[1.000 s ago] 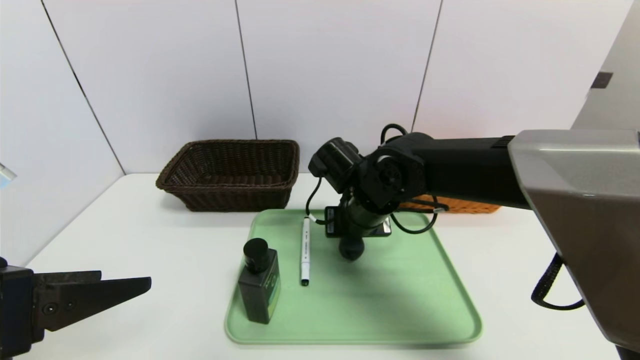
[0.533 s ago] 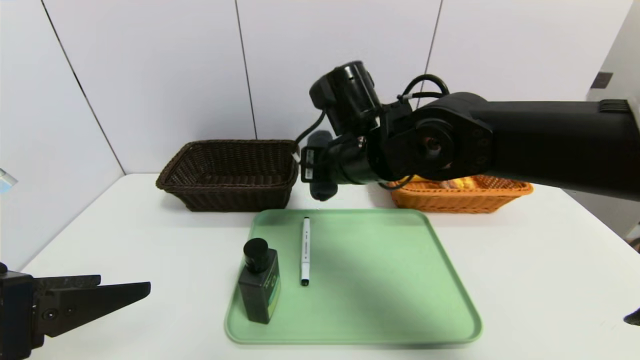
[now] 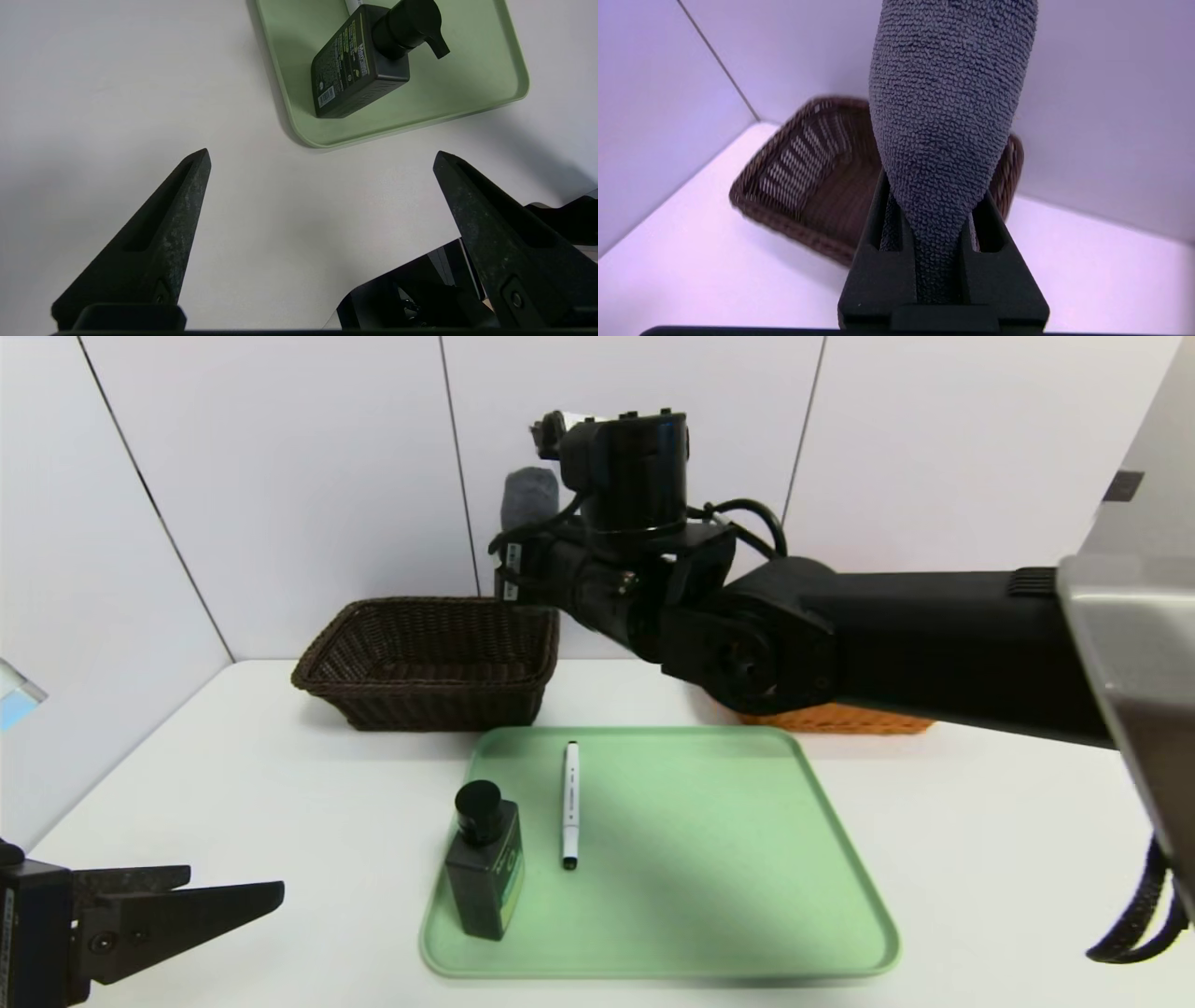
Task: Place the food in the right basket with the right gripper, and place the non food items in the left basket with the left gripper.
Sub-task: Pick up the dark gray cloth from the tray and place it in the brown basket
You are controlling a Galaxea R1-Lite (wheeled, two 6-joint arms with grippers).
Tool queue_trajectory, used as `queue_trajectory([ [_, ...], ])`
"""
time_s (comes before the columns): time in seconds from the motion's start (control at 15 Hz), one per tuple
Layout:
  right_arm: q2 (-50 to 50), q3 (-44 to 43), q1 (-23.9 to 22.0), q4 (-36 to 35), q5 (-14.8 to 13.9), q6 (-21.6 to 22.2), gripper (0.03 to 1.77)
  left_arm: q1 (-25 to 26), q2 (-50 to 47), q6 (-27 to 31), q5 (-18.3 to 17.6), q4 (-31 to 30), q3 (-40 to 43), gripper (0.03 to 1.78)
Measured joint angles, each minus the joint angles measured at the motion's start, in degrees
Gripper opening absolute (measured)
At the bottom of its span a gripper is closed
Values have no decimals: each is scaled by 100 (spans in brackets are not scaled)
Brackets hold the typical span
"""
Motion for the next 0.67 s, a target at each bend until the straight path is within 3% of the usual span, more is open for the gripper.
queue_trajectory([
  [0.4,730,-33,-157,-1080,52,-229,25,0,116,11,5,-55,94,169],
  [0.67,1103,-33,-195,-1204,72,-279,25,18,152,22,7,0,127,169],
])
